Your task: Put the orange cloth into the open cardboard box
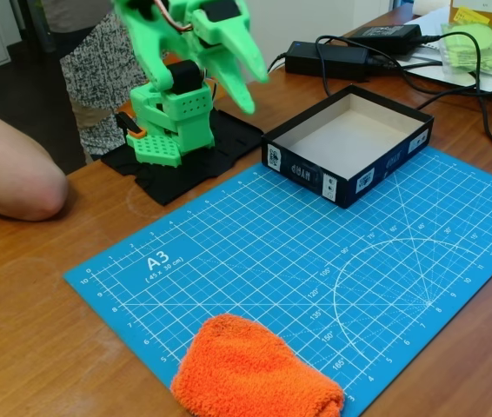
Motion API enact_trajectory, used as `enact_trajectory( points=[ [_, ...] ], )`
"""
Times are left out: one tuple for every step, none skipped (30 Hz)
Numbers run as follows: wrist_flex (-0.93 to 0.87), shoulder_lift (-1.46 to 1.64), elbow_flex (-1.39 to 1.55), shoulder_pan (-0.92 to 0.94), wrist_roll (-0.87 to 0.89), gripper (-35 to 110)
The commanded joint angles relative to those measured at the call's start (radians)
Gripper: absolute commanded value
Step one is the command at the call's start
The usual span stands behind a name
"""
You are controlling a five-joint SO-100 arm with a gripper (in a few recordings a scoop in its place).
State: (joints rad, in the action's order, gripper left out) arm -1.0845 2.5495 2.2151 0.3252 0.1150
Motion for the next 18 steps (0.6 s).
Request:
enact_trajectory(
  points=[
    [0.078, -0.308, -0.117, 0.15, -0.032, 34],
    [0.083, -0.393, -0.155, 0.184, -0.052, 34],
    [0.084, -0.474, -0.193, 0.216, -0.067, 34],
    [0.091, -0.545, -0.23, 0.244, -0.086, 34],
    [0.094, -0.611, -0.262, 0.267, -0.104, 34],
    [0.094, -0.669, -0.298, 0.284, -0.123, 35],
    [0.095, -0.719, -0.333, 0.296, -0.137, 35],
    [0.067, -0.865, -0.486, 0.308, -0.155, 36],
    [0.026, -0.934, -0.574, 0.31, -0.16, 36],
    [-0.026, -1.008, -0.681, 0.314, -0.16, 36],
    [-0.077, -1.089, -0.793, 0.319, -0.16, 36],
    [-0.123, -1.17, -0.911, 0.33, -0.158, 36],
    [-0.164, -1.252, -1.028, 0.341, -0.158, 36],
    [-0.212, -1.345, -1.157, 0.354, -0.164, 36],
    [-0.276, -1.447, -1.315, 0.365, -0.172, 36],
    [-0.362, -1.572, -1.511, 0.379, -0.173, 36],
    [-0.479, -1.721, -1.79, 0.388, -0.178, 36],
    [-0.578, -1.902, -2.123, 0.393, -0.186, 36]
  ],
)
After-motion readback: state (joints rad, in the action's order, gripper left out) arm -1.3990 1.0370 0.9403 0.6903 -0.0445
